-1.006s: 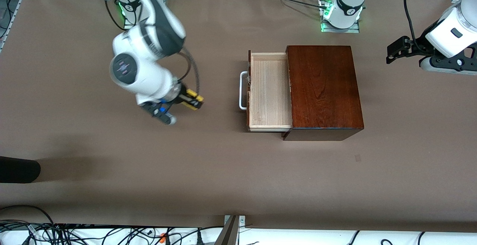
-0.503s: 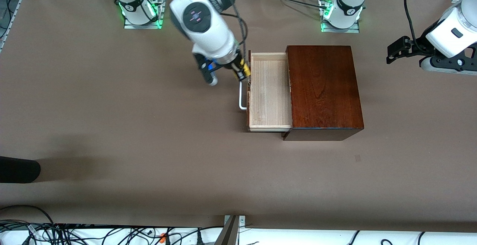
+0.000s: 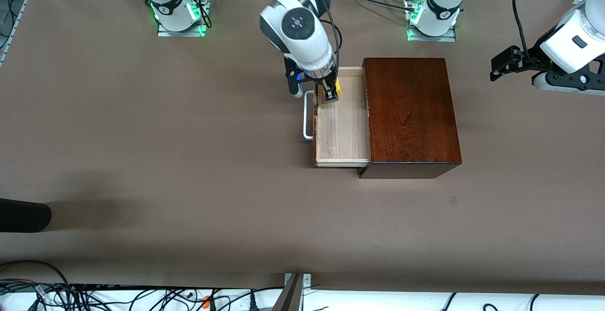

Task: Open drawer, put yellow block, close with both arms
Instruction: 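Carry the yellow cube with the right gripper into the open drawer, then open the right gripper and withdraw it while the left gripper reaches the drawer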

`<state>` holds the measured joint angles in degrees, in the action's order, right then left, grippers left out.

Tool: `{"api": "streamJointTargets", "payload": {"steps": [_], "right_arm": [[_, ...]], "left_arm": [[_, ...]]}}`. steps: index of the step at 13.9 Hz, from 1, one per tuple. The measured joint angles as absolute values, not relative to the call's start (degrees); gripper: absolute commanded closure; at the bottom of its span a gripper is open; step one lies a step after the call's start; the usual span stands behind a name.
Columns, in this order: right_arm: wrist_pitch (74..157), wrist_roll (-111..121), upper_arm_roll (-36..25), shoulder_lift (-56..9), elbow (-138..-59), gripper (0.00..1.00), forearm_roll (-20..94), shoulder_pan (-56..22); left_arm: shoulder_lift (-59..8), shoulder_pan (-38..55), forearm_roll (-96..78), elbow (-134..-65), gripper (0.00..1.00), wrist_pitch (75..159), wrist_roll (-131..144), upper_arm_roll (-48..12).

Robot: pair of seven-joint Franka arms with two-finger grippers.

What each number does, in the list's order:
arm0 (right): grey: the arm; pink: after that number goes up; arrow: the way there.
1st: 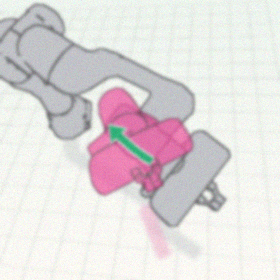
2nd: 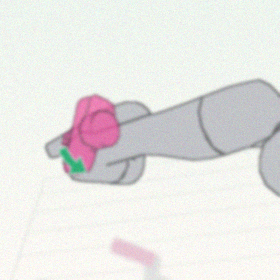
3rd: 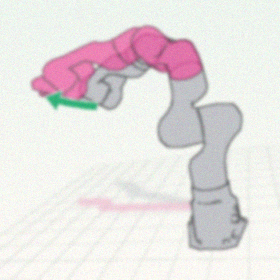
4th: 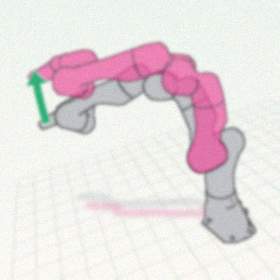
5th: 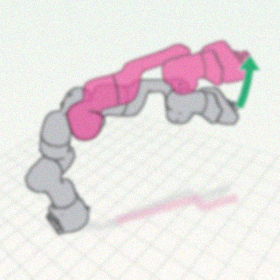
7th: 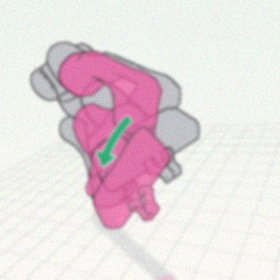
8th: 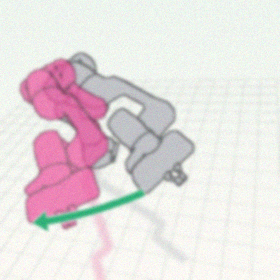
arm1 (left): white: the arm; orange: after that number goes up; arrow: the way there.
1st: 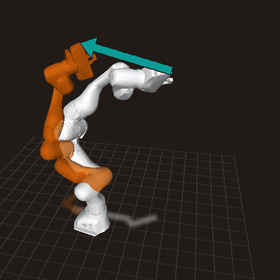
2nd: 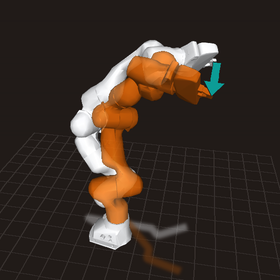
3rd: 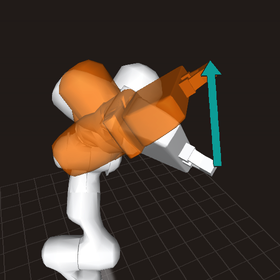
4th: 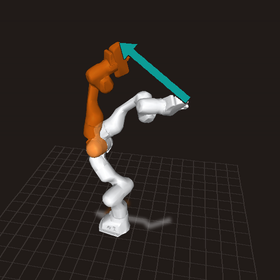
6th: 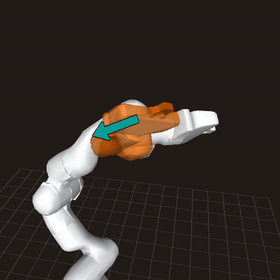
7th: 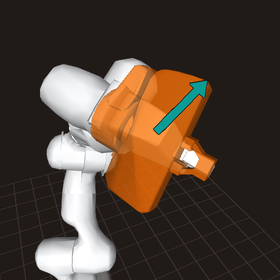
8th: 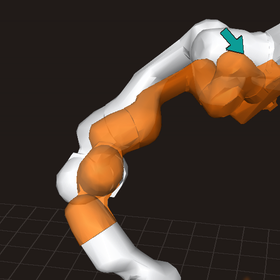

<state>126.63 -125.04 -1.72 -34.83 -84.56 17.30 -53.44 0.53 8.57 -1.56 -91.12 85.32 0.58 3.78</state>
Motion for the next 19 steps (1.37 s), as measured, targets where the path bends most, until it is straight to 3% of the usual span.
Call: {"api": "streamJointTargets", "payload": {"steps": [1, 2, 3, 6, 10, 16, 19], "right_arm": [[126.9, -126.1, -1.7, -35.8, -84.6, 0.55, 17.3, -53.5], [127.3, -126.8, -1.7, -36.5, -84.5, 0.17, 17.3, -53.7], [127.5, -127.3, -1.8, -36.9, -84.5, 0.00, 17.3, -53.8], [127.5, -128.2, -2.5, -36.8, -83.8, 0.00, 17.3, -54.1], [126.0, -125.9, -8.4, -33.7, -82.2, 0.00, 17.1, -54.0], [117.8, -103.8, -15.6, -27.0, -82.0, 0.00, 17.4, -52.4], [112.3, -87.2, -16.7, -24.0, -82.0, 0.00, 17.6, -46.8]], "left_arm": [[0.5, 8.6, -1.6, -91.1, 0.00, 85.3, 0.6, 3.8], [0.5, 8.6, -1.6, -91.1, 0.00, 85.3, 0.6, 3.8], [0.5, 8.6, -1.6, -91.1, 0.00, 85.3, 0.6, 3.8], [0.5, 8.6, -1.6, -91.1, 0.00, 85.3, 0.6, 3.8], [0.5, 8.6, -1.6, -91.1, 0.00, 85.3, 0.6, 3.7], [0.5, 8.5, -1.6, -91.1, 0.00, 85.3, 0.6, 3.7], [0.5, 8.5, -1.6, -91.1, 0.00, 85.3, 0.6, 3.7]]}}
